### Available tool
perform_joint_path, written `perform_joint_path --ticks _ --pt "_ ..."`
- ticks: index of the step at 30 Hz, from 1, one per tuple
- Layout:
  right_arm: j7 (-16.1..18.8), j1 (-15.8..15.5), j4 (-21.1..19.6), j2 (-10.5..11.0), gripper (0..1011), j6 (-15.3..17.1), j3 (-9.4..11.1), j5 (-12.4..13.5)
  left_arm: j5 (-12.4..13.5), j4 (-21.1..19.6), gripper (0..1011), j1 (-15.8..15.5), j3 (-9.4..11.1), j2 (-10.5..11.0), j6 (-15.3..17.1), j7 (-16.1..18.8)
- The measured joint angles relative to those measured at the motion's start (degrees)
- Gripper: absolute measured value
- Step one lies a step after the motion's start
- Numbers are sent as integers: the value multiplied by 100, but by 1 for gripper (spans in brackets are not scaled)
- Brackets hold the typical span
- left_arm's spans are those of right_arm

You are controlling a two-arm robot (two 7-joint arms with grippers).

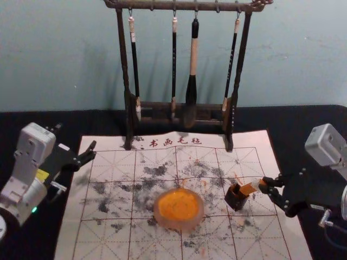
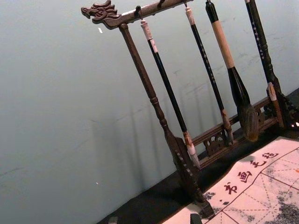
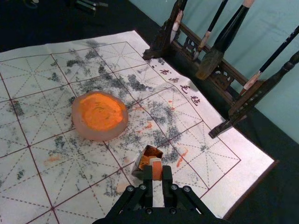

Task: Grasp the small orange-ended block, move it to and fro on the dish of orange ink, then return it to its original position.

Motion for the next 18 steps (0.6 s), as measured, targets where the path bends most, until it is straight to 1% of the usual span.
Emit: perform_joint_path --ticks 8,18 --pt "67 126 122 -69 96 39 -88 -42 0 0 1001 0 0 0 0 0" --pt "123 190 167 -91 96 65 -146 -51 0 0 1001 0 0 0 0 0"
